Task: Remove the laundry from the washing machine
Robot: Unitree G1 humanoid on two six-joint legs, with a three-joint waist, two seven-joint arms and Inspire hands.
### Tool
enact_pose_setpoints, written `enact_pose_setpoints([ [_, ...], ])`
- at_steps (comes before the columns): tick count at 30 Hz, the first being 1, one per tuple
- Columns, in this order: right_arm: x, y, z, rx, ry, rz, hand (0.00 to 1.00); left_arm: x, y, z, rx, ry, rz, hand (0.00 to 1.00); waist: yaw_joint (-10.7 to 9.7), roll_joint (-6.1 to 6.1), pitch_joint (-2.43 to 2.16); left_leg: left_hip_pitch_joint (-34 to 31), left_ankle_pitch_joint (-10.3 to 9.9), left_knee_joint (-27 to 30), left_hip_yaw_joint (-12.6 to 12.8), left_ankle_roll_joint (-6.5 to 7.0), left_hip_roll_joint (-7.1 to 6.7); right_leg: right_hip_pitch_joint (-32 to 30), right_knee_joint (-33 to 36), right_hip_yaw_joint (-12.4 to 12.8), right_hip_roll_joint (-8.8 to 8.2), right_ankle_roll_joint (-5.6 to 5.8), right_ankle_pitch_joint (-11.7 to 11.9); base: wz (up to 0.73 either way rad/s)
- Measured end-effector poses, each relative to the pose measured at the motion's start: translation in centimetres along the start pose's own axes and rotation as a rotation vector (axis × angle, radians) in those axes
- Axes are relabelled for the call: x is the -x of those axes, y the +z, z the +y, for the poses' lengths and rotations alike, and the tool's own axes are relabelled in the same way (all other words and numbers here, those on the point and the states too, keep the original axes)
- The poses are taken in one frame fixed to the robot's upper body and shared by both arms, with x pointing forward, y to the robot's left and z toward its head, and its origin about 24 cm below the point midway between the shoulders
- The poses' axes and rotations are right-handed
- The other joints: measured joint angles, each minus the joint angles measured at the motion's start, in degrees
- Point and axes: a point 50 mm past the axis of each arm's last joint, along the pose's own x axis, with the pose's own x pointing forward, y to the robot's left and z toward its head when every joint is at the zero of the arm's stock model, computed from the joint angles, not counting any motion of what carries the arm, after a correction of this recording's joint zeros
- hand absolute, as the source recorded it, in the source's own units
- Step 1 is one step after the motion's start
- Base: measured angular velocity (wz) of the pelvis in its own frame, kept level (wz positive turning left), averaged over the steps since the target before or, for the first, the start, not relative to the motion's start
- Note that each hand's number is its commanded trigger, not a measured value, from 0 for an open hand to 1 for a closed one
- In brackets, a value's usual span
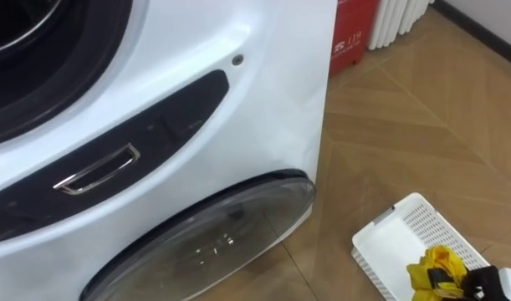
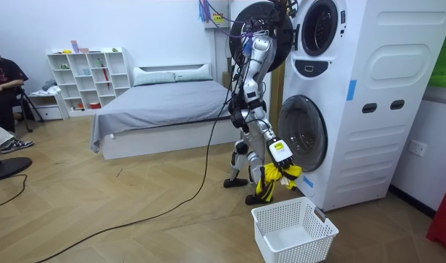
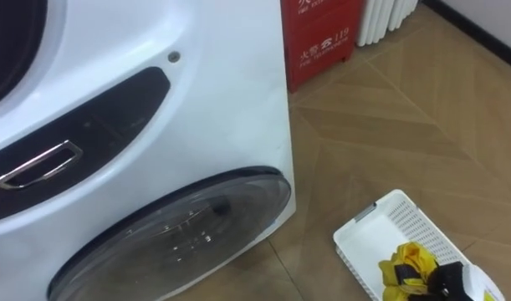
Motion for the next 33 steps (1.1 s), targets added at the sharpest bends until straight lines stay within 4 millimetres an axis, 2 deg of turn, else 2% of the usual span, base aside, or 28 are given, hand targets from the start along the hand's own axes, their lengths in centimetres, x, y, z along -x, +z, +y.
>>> enact_pose_setpoints([
  [5,-0.3,0.3,-0.8,0.005,-0.057,-0.012,1.00,0.2,0.1,0.0,0.001,-0.002,-0.016,0.00,0.1,-0.04,0.02,-1.0,0.2,0.0,0.0,0.30,-0.82,-1.8,1.9,0.1,-0.69,-0.15,-0.5,0.04],
  [9,-0.8,0.9,-1.6,0.004,-0.120,-0.032,1.00,0.4,0.2,-0.2,0.007,-0.009,-0.035,0.00,0.1,-0.29,0.19,-1.5,0.3,0.1,0.0,0.42,-1.20,-2.5,2.7,0.3,-0.79,0.53,-1.2,0.00],
  [12,-1.1,1.1,-2.7,0.017,-0.182,-0.052,1.00,0.4,0.3,-0.2,0.009,-0.009,-0.041,0.00,0.1,-0.41,0.26,-2.2,0.4,0.1,0.0,0.64,-1.65,-3.6,3.5,0.5,-1.07,0.51,-1.4,0.03],
  [17,-1.3,1.0,-3.7,0.041,-0.240,-0.062,1.00,0.4,0.5,-0.1,0.050,-0.010,-0.049,0.00,0.2,-0.65,0.43,-2.5,0.4,0.2,-0.1,0.67,-1.66,-3.9,3.5,0.2,-1.53,0.55,-1.4,0.01],
  [18,-1.3,1.0,-3.9,0.048,-0.243,-0.065,0.82,0.4,0.6,-0.1,0.050,-0.010,-0.054,0.00,0.1,-0.77,0.51,-2.6,0.4,0.2,-0.1,0.72,-1.65,-3.9,3.5,0.1,-1.62,0.51,-1.4,0.05],
  [20,-1.4,1.2,-4.2,0.054,-0.252,-0.077,0.05,0.4,0.7,-0.1,0.050,-0.009,-0.060,0.00,0.1,-0.94,0.63,-2.7,0.5,0.1,-0.1,0.78,-1.65,-4.0,3.5,-0.1,-1.69,0.61,-1.5,0.05],
  [21,-1.5,1.4,-4.5,0.051,-0.262,-0.087,0.00,0.4,0.6,0.0,0.050,-0.008,-0.060,0.00,0.1,-0.98,0.65,-2.8,0.5,0.1,-0.2,0.78,-1.65,-4.1,3.4,-0.1,-1.69,0.61,-1.5,0.00],
  [27,-1.9,2.2,-5.5,0.040,-0.332,-0.120,0.00,0.4,0.6,0.1,0.046,-0.004,-0.059,0.00,0.4,-1.00,0.62,-2.6,0.5,0.1,0.1,0.78,-1.62,-4.0,3.4,-0.2,-1.72,0.28,-1.3,0.00],
  [33,-1.9,2.2,-6.0,0.044,-0.363,-0.131,0.00,0.4,0.6,0.1,0.046,-0.005,-0.060,0.00,0.7,-0.92,0.57,-2.5,0.5,0.1,0.2,0.79,-1.65,-4.0,3.4,-0.2,-1.66,0.27,-1.3,0.00],
])
